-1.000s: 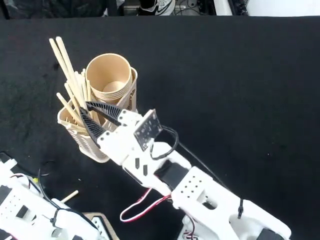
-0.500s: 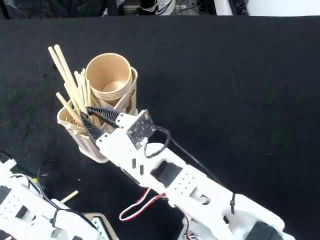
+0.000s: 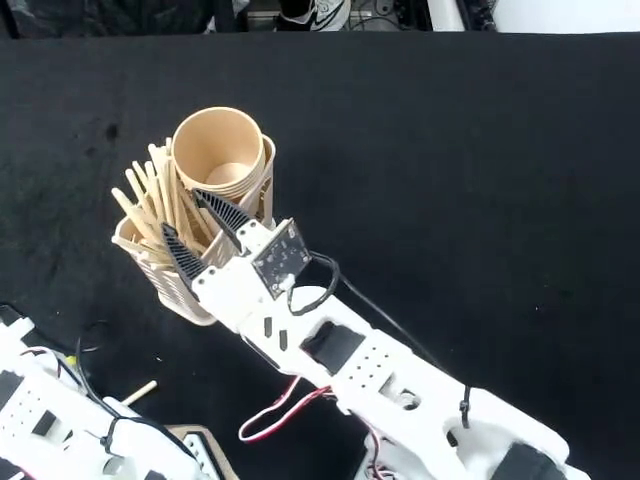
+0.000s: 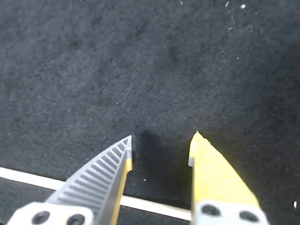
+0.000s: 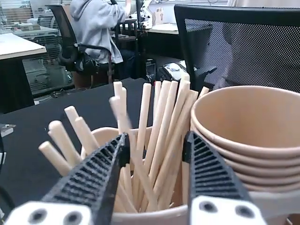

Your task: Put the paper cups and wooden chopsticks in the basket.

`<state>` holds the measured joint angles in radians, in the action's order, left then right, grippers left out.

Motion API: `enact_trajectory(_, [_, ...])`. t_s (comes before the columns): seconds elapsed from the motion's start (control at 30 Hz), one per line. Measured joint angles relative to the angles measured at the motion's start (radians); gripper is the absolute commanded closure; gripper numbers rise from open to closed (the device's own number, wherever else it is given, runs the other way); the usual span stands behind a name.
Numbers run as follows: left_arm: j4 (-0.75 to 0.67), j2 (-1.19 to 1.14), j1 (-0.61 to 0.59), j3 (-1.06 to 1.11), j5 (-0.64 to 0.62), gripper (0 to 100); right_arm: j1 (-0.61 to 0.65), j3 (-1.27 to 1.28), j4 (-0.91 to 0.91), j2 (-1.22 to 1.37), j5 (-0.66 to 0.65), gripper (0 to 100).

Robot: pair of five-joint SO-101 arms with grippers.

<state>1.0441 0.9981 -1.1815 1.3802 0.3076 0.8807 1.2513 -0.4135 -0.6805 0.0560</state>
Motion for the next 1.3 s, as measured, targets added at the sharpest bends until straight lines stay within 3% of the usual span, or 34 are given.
enact_trajectory(0.1, [0.002, 0.0, 0.031, -0.003, 0.014, 80, 0.0, -0.008, 0.137, -0.104, 0.049, 80.0])
enact_trajectory(0.27, [0.083, 0.0, 0.1, -0.095, 0.158, 80, -0.025, -0.123, 0.563, -0.391, 0.075, 80.0])
enact_trajectory(0.47, [0.278, 0.0, 0.216, -0.259, 0.376, 80, -0.198, -0.304, 1.094, -0.743, 0.078, 80.1])
enact_trajectory(0.6, [0.318, 0.0, 0.295, -0.276, 0.598, 80, -0.313, -0.348, 1.353, -0.813, 0.078, 80.1])
enact_trajectory(0.77, [0.319, 0.0, 0.33, -0.235, 0.936, 80, -0.416, -0.315, 1.444, -0.816, 0.078, 80.1])
enact_trajectory(0.87, [0.262, 0.0, 0.353, -0.13, 1.054, 80, -0.434, -0.264, 1.45, -0.815, 0.078, 80.1])
enact_trajectory(1.3, [0.044, 0.012, 0.367, 0.114, 1.128, 80, -0.436, -0.19, 1.452, -0.968, 0.078, 80.1])
